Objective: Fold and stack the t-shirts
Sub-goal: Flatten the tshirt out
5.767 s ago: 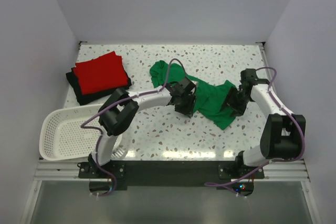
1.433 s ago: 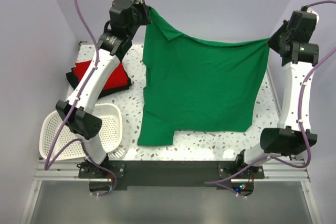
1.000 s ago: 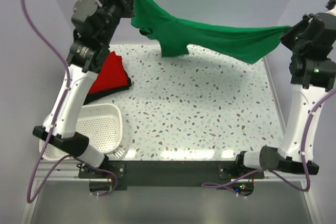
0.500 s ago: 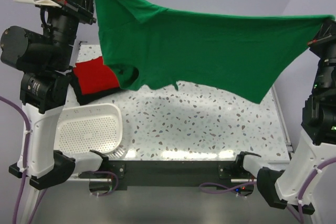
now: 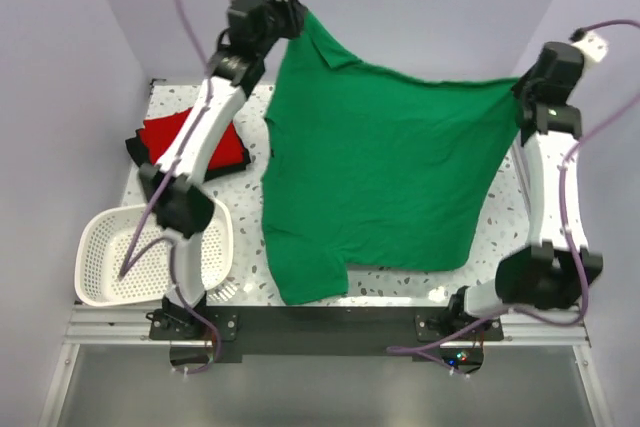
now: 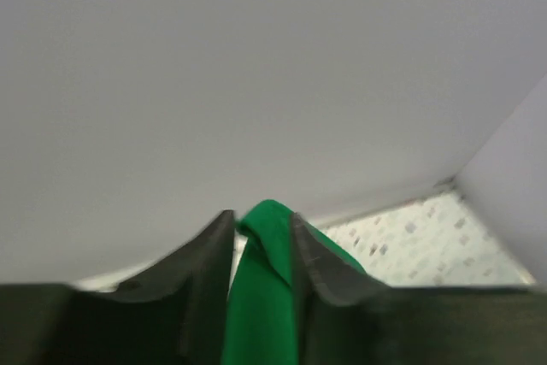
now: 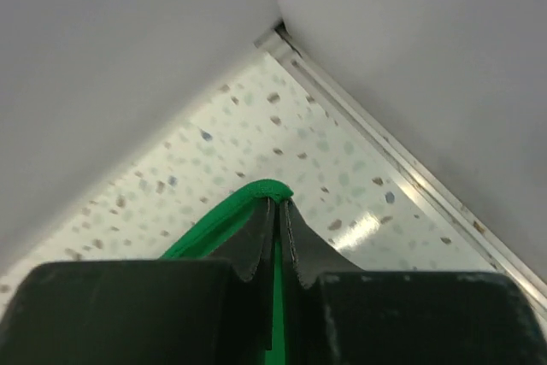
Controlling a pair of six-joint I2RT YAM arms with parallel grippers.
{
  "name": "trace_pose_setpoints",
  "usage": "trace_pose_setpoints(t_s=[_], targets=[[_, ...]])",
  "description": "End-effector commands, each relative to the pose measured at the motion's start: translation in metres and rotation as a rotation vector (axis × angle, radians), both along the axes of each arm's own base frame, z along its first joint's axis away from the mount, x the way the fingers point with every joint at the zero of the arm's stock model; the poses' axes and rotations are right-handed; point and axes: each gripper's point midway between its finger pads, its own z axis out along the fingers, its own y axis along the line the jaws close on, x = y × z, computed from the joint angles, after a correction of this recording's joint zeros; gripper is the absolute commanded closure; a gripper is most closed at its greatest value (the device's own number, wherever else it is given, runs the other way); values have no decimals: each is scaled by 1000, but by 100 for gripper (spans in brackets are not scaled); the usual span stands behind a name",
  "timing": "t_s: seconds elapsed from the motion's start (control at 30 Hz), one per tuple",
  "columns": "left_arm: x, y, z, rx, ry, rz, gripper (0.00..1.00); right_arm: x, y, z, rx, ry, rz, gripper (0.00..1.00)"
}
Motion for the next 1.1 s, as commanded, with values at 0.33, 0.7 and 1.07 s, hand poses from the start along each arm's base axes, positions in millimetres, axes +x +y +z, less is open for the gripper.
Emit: trace_pose_setpoints(t_s=[0.33, 0.7, 1.07], targets=[[17, -26, -184, -16, 451, -117, 13, 28, -5, -160, 48, 393, 49, 1], [-82, -9, -299, -40, 855, -98, 13, -48, 41, -233, 231, 601, 156, 1], [-127, -29, -370, 9, 1086, -201, 13, -93, 77, -307, 405, 757, 234, 1]])
